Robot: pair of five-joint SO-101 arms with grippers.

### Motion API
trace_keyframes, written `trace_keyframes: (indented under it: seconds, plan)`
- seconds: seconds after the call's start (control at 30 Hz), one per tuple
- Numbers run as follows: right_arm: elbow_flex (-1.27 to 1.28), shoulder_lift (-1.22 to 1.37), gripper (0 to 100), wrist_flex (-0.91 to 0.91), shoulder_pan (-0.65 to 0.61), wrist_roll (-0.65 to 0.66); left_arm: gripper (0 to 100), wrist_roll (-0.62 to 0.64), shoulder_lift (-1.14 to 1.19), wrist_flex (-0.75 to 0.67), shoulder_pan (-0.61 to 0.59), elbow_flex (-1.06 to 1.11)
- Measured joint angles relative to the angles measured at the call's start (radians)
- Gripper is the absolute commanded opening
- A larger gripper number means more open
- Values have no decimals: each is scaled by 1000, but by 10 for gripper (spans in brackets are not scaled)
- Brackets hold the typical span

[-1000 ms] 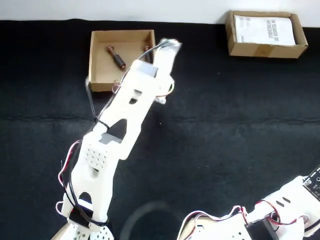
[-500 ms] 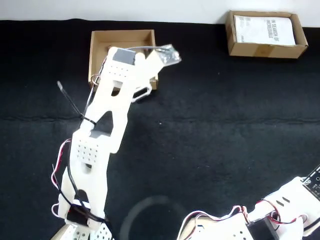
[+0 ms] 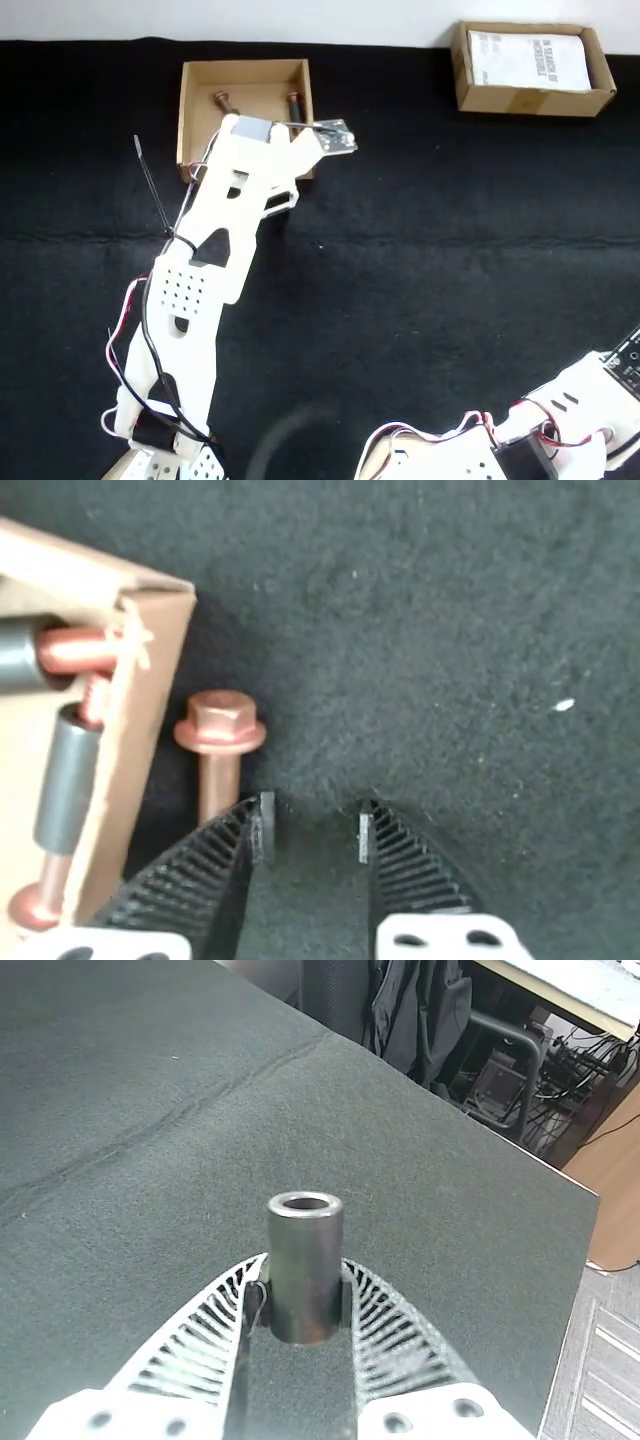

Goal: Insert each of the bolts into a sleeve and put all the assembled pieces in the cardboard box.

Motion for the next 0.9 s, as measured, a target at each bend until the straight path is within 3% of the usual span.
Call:
trace_keyframes:
  seconds: [0.3,0.5,0.57,0.7,0.9]
  plan:
    - [0,0,7,0,0,0,139,-5,26,-164,0,2]
    - [0,0,7,0,0,23,5,-17,100,-253,-5,2]
    - [0,0,7,0,0,37,10,-63,130,-284,-3,2]
    - [0,0,7,0,0,44,8,-140,160,-311,-3,0]
    - [3,0,7,0,0,44,8,-135,167,-295,-9,-60]
